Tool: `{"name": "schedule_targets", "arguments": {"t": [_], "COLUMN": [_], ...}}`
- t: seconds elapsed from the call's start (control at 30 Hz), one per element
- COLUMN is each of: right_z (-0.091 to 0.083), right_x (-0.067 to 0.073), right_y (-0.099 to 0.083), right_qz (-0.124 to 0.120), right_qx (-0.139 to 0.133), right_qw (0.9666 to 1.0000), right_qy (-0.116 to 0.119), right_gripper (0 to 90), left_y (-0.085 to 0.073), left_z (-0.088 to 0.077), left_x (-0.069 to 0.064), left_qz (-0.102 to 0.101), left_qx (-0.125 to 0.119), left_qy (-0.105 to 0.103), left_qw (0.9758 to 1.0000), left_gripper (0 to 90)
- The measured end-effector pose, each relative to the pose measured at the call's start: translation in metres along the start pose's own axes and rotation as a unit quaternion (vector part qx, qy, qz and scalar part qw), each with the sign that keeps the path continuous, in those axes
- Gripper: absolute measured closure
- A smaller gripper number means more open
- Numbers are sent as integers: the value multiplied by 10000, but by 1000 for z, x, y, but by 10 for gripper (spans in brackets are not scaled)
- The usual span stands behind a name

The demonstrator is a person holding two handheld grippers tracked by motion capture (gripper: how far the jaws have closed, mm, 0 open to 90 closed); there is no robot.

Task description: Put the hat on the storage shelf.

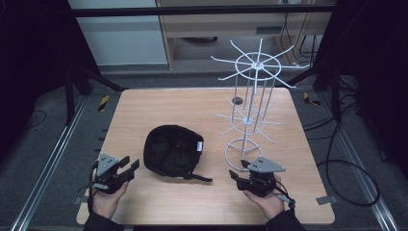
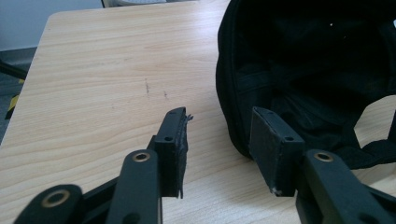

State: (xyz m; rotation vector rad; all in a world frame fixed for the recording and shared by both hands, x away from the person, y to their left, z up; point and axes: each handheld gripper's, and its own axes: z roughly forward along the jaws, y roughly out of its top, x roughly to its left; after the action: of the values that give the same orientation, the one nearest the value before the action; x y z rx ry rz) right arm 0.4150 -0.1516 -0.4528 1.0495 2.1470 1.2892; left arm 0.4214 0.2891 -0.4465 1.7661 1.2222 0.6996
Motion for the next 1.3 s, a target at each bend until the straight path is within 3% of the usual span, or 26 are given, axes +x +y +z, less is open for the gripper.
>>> {"name": "schedule_targets", "arguments": {"t": [0.27, 0.43, 0.67, 0.97, 1.3], "right_z": [25, 37, 69, 97, 117], "right_x": [25, 32, 40, 44, 47], "right_y": [15, 25, 43, 48, 55], "right_qz": [-197, -223, -64, 88, 230], "right_qx": [-8, -92, -224, -238, -232], "right_qw": [9996, 9994, 9997, 9995, 9991], "right_qy": [215, 240, 17, -202, -259], "right_gripper": [422, 439, 425, 403, 521], "left_y": [4, 6, 7, 8, 5], "left_z": [5, 9, 24, 42, 53], "left_x": [-3, -4, -7, -6, -3], "left_qz": [76, 82, 132, 129, -23], "left_qx": [51, 100, 285, 544, 833], "left_qy": [16, -21, -141, -168, -289], "left_qw": [10000, 9999, 9994, 9983, 9961], "left_gripper": [620, 620, 643, 690, 815]}}
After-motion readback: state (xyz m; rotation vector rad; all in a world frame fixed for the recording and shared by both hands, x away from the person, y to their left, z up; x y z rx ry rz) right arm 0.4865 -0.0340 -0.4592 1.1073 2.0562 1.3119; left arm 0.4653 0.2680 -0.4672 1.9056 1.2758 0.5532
